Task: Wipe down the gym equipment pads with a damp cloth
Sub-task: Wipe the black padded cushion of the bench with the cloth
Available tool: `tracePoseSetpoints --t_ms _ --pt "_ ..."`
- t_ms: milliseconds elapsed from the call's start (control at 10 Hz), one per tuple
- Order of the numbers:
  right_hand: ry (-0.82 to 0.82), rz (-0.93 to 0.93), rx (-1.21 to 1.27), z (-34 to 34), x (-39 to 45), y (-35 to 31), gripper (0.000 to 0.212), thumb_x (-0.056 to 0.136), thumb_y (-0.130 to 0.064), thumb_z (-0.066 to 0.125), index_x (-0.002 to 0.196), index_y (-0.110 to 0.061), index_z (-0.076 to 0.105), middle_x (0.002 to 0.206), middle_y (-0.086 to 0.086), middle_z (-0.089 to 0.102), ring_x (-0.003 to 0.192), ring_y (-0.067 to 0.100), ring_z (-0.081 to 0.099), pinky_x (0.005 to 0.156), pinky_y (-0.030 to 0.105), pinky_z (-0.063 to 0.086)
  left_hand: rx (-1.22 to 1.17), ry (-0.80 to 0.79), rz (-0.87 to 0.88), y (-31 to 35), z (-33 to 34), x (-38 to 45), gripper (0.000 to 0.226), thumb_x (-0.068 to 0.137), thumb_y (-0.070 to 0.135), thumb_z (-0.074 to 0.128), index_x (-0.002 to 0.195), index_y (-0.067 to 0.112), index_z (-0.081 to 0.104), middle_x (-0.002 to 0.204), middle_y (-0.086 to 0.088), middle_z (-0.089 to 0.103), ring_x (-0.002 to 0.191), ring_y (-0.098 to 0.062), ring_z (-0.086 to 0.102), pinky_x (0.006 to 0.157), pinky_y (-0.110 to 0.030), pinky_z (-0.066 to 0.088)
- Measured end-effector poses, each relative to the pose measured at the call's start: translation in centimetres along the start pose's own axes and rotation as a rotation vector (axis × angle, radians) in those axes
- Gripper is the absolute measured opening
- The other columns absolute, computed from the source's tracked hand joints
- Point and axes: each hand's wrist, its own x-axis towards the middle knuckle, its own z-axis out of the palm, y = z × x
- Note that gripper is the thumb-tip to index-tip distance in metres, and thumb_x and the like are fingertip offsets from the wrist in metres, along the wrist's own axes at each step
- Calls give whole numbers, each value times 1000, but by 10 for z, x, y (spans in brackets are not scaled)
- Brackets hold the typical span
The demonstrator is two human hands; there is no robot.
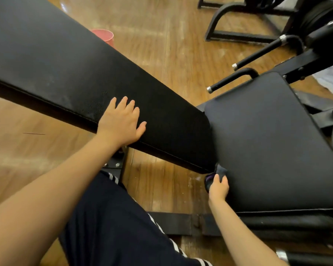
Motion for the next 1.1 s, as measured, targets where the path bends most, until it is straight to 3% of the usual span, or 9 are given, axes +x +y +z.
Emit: tracePoseSetpoints --t_ms 200,300,400,500,600,700,800,900,1100 --pt "-51 182 36 28 -18 -14 50 96 -19 46 142 -7 31 142 19 37 127 36 40 103 44 36 -52 220 -64 -18 14 -36 60 92 41 33 126 -2 56 138 -24 49 133 -40 38 113 -52 11" --pt "-91 197 -56 35 -26 -21 49 84 -9 53 131 0 40 130 23 45 117 37 46 96 43 40 -10 197 -62 -23 21 -45 64 90 46 30 128 1 56 140 -23 47 134 -42 33 115 -48 0" --pt "-163 138 -233 42 -39 -16 48 90 -7 48 135 0 35 135 24 41 122 37 42 99 41 37 -3 170 -91 -21 21 -42 67 90 50 29 127 2 57 139 -22 49 134 -42 35 113 -50 2" --pt "-96 206 145 50 -44 1 49 100 -23 37 144 -5 25 146 19 31 131 36 35 106 43 31 8 173 -69 -23 24 -43 67 90 51 29 127 3 57 137 -21 50 133 -40 36 114 -50 0" --pt "-127 -59 -138 35 -45 9 50 101 -29 34 146 -11 23 149 13 32 135 30 34 110 42 28 -3 170 -72 -24 23 -44 66 89 50 31 126 2 58 135 -21 53 132 -40 39 115 -47 -4" --pt "-141 -343 -147 16 -44 3 48 101 -21 35 146 -11 24 148 10 33 135 25 33 108 34 27 -14 163 -73 -23 22 -44 67 90 51 29 126 3 58 134 -20 53 131 -39 40 115 -46 -5" --pt "-296 -591 -133 7 -46 -11 51 99 -11 37 147 -23 20 148 -5 30 136 10 26 103 21 23 -9 170 -68 -24 24 -44 68 89 51 29 126 2 58 135 -20 54 131 -38 41 114 -48 -1" --pt "-540 -910 -316 22 -48 -20 61 95 -1 43 140 -34 19 146 -20 22 136 -4 17 111 21 17 7 167 -50 -25 24 -45 69 88 53 30 127 2 57 135 -19 53 132 -37 41 115 -48 -1" --pt "-481 -1136 -592 48 -31 -20 65 88 -3 57 143 -19 27 147 -7 28 136 5 17 114 30 16 63 160 -65 -25 18 -47 69 92 55 30 137 7 49 144 -14 46 137 -32 36 114 -48 2"
